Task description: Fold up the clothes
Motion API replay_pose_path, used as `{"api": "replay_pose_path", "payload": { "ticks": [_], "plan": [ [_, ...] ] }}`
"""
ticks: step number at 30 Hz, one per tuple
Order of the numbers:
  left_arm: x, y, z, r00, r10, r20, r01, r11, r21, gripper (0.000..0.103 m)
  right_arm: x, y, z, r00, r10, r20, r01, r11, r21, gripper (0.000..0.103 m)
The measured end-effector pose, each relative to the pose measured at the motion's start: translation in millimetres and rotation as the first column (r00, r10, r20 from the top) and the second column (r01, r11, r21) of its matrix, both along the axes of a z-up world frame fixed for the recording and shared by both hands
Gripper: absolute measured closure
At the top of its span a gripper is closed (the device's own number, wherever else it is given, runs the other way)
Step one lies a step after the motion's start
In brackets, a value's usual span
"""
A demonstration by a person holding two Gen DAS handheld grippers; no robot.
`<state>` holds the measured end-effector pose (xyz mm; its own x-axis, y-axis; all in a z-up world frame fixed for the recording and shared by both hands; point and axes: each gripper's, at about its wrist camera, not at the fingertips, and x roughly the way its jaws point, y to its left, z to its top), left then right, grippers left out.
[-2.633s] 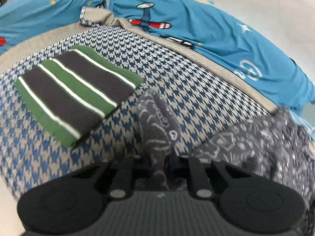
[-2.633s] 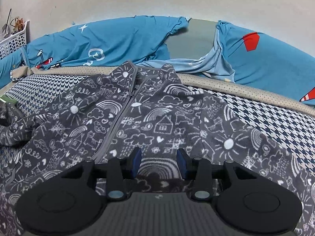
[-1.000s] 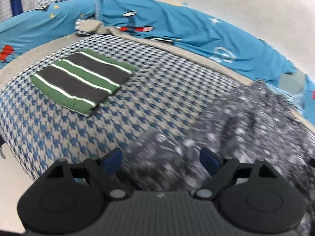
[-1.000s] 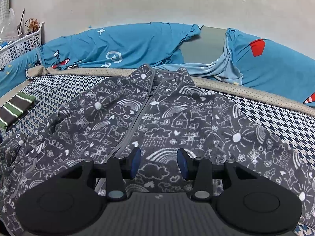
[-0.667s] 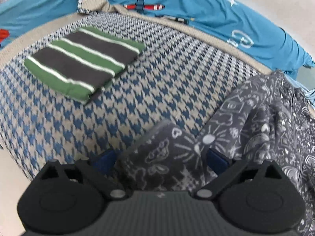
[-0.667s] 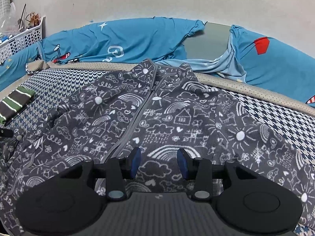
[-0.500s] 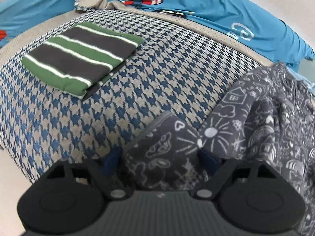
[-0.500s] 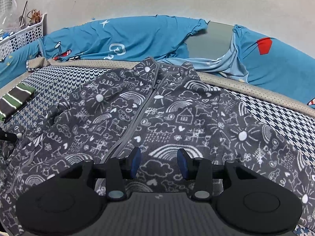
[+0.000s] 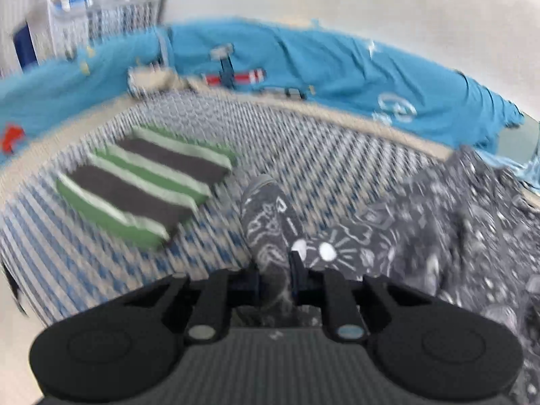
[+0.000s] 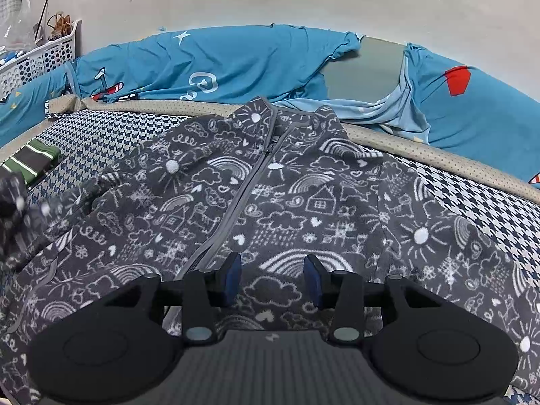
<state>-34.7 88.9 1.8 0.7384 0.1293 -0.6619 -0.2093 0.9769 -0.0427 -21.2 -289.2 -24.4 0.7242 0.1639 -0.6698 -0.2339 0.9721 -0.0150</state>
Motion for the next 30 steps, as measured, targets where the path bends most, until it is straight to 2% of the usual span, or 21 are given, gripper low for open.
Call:
{"api": "replay_pose_path", "payload": {
  "ticks": [8,17,21,26,30],
  "plan": [
    [34.4,4.2,48.2,0.995,0.02,0.1,-0.032,0.992,0.119,0.089,3.3,8.0,-2.2,1.0,0.016,-0.003,-0.016,1.0,-0.002,0.063],
    [72.0,18.7,77.7,0.974,0.111,0.2,-0.148,0.971,0.186,0.089,5.4,18.7,-0.3,0.999,0.042,0.01,-0.043,0.999,0.034,0.063],
    [86.6,32.7,73.2,0.964,0.172,0.205,-0.211,0.96,0.184,0.089,7.7,24.7,0.0,0.998,0.055,0.008,-0.055,0.997,0.056,0.063],
    [103.6,60.5,49.2,0.952,0.259,0.162,-0.286,0.942,0.174,0.09,9.8,33.8,-2.7,0.997,0.078,0.0,-0.078,0.995,0.059,0.063],
    [110.3,84.0,43.9,0.935,0.326,0.14,-0.346,0.926,0.149,0.091,11.9,38.2,-6.9,0.996,0.088,-0.015,-0.087,0.995,0.052,0.063]
  ]
}}
